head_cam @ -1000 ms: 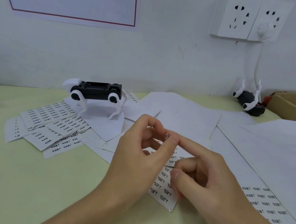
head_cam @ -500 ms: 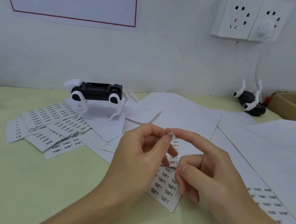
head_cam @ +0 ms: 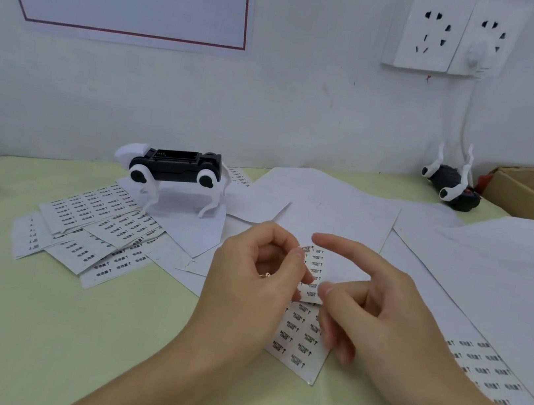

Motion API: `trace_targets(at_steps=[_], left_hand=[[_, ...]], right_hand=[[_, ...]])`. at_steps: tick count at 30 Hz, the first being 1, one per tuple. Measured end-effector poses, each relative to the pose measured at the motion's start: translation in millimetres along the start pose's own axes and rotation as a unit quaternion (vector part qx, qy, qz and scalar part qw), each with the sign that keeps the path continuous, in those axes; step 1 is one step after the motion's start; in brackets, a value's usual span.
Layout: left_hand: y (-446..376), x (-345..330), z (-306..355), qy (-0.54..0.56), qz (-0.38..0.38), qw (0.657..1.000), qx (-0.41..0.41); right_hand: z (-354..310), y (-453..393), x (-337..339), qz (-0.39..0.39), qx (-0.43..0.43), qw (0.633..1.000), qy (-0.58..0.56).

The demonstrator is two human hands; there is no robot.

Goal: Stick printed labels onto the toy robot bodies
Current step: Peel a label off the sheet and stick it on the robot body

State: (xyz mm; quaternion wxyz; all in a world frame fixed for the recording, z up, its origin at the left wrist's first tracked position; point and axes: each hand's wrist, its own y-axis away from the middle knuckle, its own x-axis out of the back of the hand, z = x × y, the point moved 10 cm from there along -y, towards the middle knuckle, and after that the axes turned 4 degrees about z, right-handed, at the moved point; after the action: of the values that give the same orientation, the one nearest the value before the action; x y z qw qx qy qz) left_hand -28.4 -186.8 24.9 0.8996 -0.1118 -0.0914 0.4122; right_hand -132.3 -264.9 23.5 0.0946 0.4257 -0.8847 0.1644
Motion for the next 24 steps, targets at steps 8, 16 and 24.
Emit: trace_targets(at_steps=[8, 16, 24], left_hand=[[4, -10, 8, -0.078, -0.027, 0.996, -0.043], [5, -5, 11, -0.113, 0.005, 0.992, -0.052], [10, 19, 27, -0.133, 0.133, 0.975, -0.115]], right_hand=[[4, -3, 15, 0.091, -0.022, 0.995, -0.021], [6, 0, 23, 0.137, -0.006, 0.991, -0.004], [17, -1, 21, 0.118, -0.044, 0.992, 0.001]])
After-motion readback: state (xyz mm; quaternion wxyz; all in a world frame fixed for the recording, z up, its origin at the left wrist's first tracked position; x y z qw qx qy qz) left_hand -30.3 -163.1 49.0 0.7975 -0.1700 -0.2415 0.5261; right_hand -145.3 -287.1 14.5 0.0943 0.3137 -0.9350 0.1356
